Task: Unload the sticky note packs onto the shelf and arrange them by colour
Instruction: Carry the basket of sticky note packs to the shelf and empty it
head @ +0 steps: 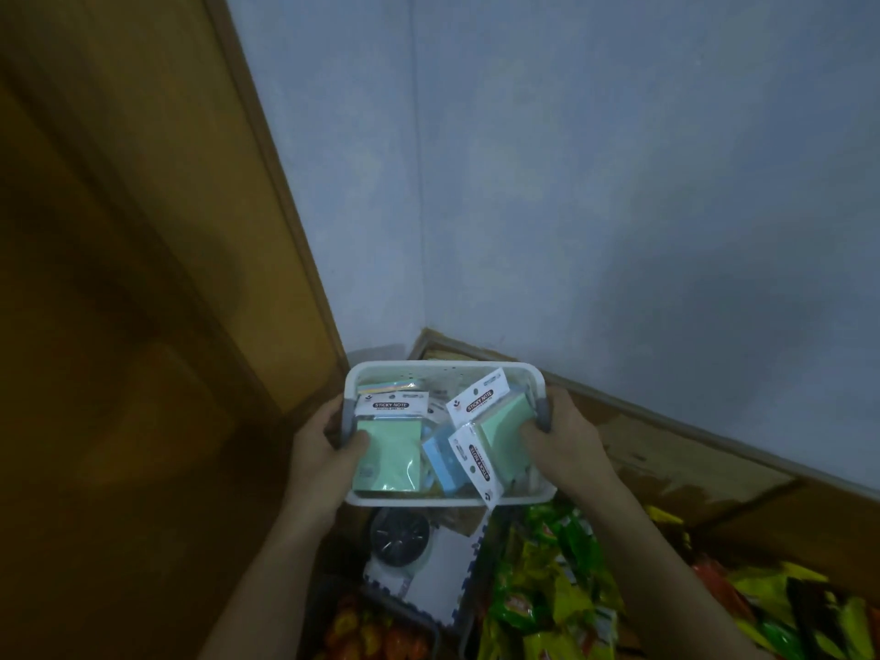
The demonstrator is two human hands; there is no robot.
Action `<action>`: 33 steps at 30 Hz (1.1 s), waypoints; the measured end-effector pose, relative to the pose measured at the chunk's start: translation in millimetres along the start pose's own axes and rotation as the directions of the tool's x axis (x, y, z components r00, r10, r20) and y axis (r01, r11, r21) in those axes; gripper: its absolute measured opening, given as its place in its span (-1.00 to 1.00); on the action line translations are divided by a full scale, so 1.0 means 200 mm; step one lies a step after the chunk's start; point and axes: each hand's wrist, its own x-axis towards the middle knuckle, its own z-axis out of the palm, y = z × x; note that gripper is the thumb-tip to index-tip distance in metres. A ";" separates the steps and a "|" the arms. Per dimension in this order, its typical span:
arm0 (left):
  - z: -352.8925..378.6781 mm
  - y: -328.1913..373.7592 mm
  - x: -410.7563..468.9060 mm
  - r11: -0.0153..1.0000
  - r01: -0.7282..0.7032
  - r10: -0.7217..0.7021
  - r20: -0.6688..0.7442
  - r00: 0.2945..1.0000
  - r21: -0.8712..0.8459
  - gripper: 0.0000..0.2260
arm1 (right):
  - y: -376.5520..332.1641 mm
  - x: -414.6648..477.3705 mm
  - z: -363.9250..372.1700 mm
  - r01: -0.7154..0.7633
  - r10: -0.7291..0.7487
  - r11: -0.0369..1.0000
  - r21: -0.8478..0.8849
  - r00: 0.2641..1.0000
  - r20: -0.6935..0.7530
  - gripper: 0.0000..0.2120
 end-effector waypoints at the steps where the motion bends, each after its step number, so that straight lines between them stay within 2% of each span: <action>1: -0.02 0.02 -0.02 0.999 -0.028 0.028 0.009 1.000 0.021 -0.56 | -0.02 -0.04 -0.01 0.000 0.000 1.000 0.020 1.000 -0.002 -0.73; 5: -0.11 0.09 -0.12 0.996 -0.066 0.061 0.082 0.995 0.061 -0.59 | -0.08 -0.22 -0.02 0.009 -0.008 1.000 0.009 1.000 -0.029 -0.70; 9: -0.22 0.11 -0.22 0.982 -0.063 0.037 0.147 0.988 0.176 -0.48 | -0.10 -0.41 0.01 0.009 -0.008 1.000 0.011 0.998 -0.068 -0.76; 12: -0.30 0.11 -0.30 0.976 -0.048 0.011 0.168 0.986 0.215 -0.48 | -0.12 -0.53 0.04 0.037 -0.035 0.999 0.008 0.990 -0.136 -0.75; 16: -0.43 0.07 -0.42 0.984 -0.039 0.013 0.144 0.989 0.176 -0.53 | -0.17 -0.69 0.10 0.087 -0.063 0.991 0.105 0.975 -0.214 -0.66; 22: -0.61 0.08 -0.63 0.975 -0.125 0.098 0.149 0.984 0.182 -0.46 | -0.23 -0.96 0.21 0.121 -0.020 0.949 0.290 0.945 -0.327 -0.63; 25: -0.69 0.07 -0.73 0.953 -0.181 0.140 0.177 0.974 0.242 -0.43 | -0.19 -1.12 0.25 0.151 -0.001 0.917 0.369 0.926 -0.378 -0.69; 28: -0.72 0.02 -0.84 0.938 -0.213 0.154 0.220 0.963 0.275 -0.41 | -0.11 -1.27 0.26 0.161 0.010 0.913 0.374 0.910 -0.414 -0.74; 31: -0.69 -0.03 -0.97 0.936 -0.196 0.120 0.260 0.958 0.291 -0.42 | 0.04 -1.44 0.23 0.143 0.044 0.918 0.370 0.890 -0.455 -0.83; 33: -0.63 -0.05 -1.05 0.933 -0.184 0.082 0.316 0.945 0.309 -0.43 | 0.16 -1.56 0.19 0.107 0.088 0.921 0.374 0.880 -0.467 -0.83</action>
